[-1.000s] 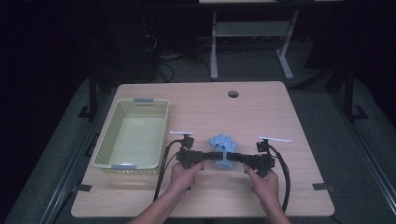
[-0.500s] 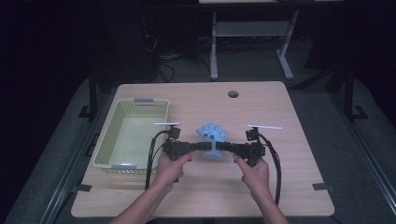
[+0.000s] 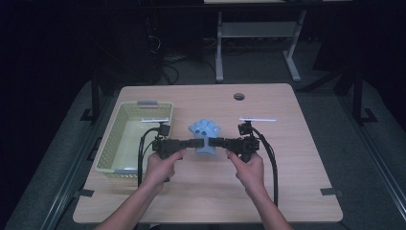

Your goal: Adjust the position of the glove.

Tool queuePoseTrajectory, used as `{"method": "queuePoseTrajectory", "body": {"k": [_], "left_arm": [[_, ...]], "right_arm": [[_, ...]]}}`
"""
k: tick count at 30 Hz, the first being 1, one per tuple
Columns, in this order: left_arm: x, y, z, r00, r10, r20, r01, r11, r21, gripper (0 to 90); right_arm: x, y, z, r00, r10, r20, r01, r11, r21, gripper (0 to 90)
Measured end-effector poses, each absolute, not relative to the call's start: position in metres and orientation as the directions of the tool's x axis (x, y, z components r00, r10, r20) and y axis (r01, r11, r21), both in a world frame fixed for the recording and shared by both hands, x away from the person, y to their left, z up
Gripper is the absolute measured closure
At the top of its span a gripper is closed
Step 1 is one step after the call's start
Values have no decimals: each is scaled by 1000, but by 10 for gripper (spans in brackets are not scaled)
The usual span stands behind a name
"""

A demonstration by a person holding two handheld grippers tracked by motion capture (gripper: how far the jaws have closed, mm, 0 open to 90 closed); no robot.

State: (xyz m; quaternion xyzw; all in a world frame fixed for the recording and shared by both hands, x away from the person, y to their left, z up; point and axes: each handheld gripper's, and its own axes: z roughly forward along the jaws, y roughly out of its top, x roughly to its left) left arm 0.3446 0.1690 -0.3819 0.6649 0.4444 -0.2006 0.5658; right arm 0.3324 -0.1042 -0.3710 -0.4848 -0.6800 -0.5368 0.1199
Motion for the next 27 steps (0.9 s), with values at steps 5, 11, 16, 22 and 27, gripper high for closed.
{"method": "queuePoseTrajectory", "body": {"k": [5, 11, 16, 22, 27], "left_arm": [[346, 179, -375, 526, 368, -767, 813, 50, 581, 741], [348, 194, -372, 520, 364, -772, 814, 62, 577, 740], [347, 206, -370, 522, 373, -767, 810, 65, 583, 739], [348, 220, -368, 516, 376, -770, 810, 79, 581, 739], [348, 235, -367, 513, 379, -770, 808, 88, 582, 740]], "right_arm": [[337, -94, -365, -511, 515, 688, 785, -46, 617, 786], [344, -80, -359, -528, 508, 681, 781, -25, 624, 786], [347, -69, -357, -542, 496, 678, 780, -4, 626, 787], [352, -56, -356, -546, 482, 685, 781, -1, 624, 787], [356, -42, -355, -555, 468, 688, 782, 9, 624, 787]]}}
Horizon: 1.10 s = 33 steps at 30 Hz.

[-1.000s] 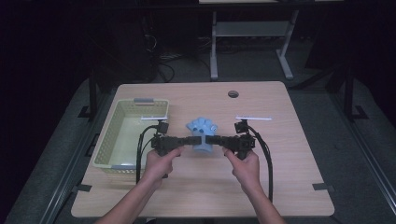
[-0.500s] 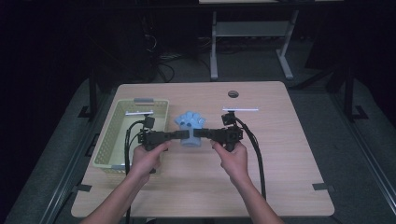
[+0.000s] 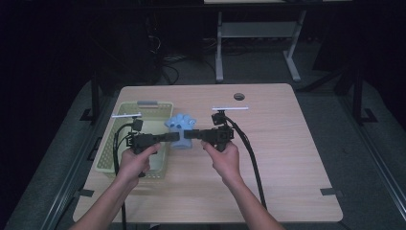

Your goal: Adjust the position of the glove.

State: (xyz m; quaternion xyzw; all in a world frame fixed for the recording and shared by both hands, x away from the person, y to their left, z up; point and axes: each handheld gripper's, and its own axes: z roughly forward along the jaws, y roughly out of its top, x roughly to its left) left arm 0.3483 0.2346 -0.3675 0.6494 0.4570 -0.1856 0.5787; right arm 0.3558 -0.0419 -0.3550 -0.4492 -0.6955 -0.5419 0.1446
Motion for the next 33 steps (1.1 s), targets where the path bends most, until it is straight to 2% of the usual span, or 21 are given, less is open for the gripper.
{"method": "queuePoseTrajectory", "body": {"k": [20, 33], "left_arm": [[347, 299, -364, 489, 407, -771, 803, 136, 580, 739], [347, 324, -364, 470, 431, -770, 802, 157, 577, 740]], "right_arm": [[372, 21, -351, -585, 423, 692, 778, 52, 626, 787], [381, 50, -354, -586, 403, 703, 785, 67, 616, 787]]}}
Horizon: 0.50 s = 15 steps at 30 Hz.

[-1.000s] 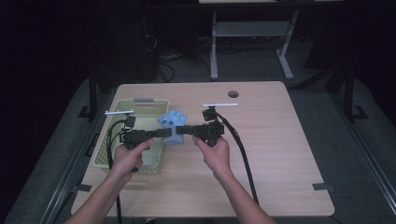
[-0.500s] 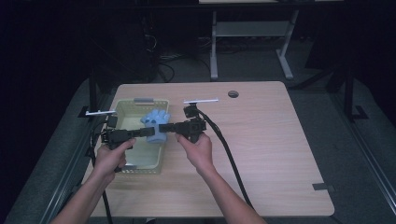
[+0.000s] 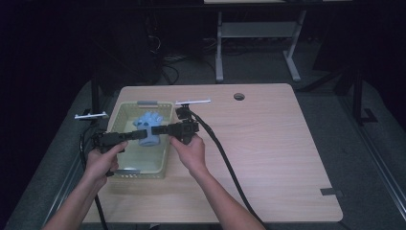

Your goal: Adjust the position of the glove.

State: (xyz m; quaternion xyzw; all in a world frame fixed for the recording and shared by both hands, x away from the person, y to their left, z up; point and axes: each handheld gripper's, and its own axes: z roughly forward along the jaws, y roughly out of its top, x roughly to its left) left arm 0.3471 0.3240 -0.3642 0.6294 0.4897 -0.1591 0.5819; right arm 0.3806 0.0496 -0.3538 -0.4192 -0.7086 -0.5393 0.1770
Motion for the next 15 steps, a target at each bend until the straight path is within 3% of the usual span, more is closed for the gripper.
{"method": "queuePoseTrajectory", "body": {"k": [15], "left_arm": [[349, 351, -368, 441, 459, -771, 812, 163, 561, 740]], "right_arm": [[389, 78, -361, -573, 387, 722, 802, 86, 590, 787]]}}
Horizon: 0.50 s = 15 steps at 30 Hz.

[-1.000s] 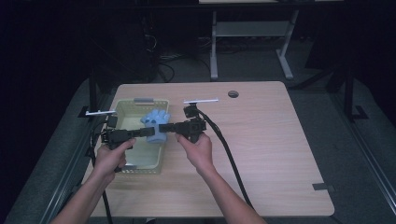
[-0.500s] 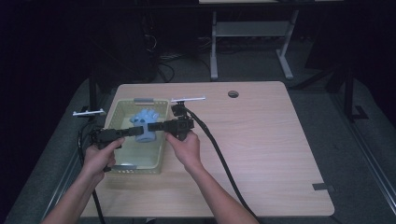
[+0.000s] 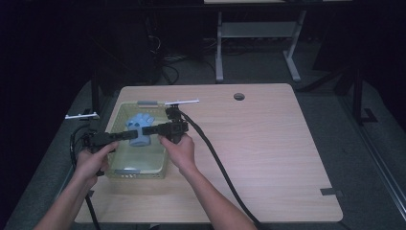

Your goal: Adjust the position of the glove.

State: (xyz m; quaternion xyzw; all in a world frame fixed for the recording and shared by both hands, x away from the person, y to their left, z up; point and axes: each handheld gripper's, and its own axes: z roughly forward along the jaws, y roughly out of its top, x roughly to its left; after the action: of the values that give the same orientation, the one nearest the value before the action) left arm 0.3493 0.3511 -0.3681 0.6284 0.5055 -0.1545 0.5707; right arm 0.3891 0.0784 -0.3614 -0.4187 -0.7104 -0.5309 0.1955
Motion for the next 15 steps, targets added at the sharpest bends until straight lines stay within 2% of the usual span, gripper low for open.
{"method": "queuePoseTrajectory", "body": {"k": [15], "left_arm": [[353, 363, -381, 403, 476, -782, 830, 171, 531, 740]], "right_arm": [[396, 93, -375, -553, 388, 738, 820, 95, 565, 787]]}}
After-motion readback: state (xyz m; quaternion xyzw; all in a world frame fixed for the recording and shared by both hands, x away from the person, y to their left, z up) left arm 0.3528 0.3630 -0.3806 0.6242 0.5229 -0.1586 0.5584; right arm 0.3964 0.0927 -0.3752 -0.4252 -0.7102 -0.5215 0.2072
